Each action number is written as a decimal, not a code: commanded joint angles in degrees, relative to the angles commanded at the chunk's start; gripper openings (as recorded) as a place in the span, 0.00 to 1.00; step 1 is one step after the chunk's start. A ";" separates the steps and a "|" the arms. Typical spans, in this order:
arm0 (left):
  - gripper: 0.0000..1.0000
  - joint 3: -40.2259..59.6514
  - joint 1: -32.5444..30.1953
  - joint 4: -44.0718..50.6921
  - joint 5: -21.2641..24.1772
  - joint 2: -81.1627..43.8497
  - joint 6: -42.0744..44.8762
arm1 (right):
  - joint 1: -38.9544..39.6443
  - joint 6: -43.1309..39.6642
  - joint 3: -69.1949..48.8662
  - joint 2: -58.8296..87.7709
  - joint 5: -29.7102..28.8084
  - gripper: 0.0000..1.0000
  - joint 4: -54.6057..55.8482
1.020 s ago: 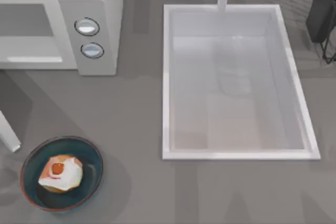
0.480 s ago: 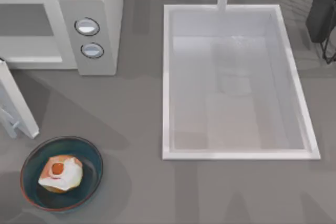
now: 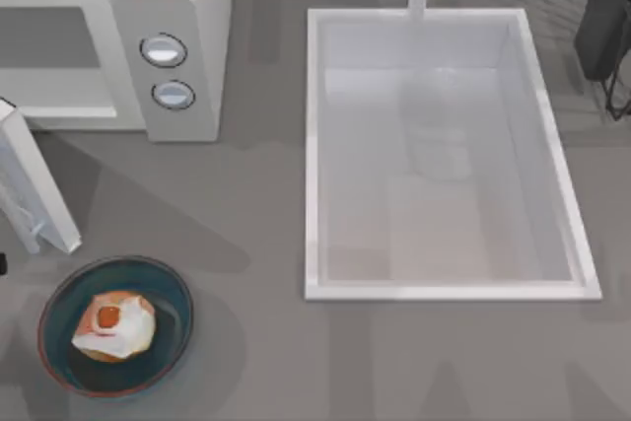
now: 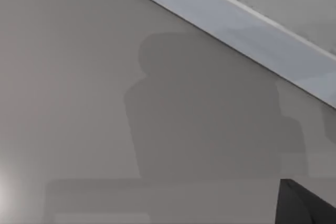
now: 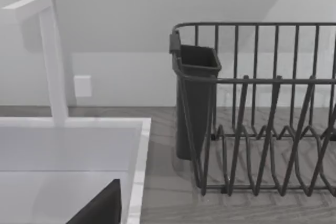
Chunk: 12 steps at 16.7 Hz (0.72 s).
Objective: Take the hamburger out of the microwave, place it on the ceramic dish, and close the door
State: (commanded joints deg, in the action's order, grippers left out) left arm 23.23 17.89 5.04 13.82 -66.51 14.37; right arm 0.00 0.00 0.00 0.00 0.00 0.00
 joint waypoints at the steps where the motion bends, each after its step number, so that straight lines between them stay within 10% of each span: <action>1: 0.00 -0.75 -3.30 -0.13 -2.01 1.22 -2.30 | 0.00 0.00 0.00 0.00 0.00 1.00 0.00; 12: 0.00 -2.71 -13.55 -1.08 -9.38 4.87 -10.83 | 0.00 0.00 0.00 0.00 0.00 1.00 0.00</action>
State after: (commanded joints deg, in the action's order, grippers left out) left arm 20.52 4.34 3.97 4.44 -61.64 3.54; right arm 0.00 0.00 0.00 0.00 0.00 0.00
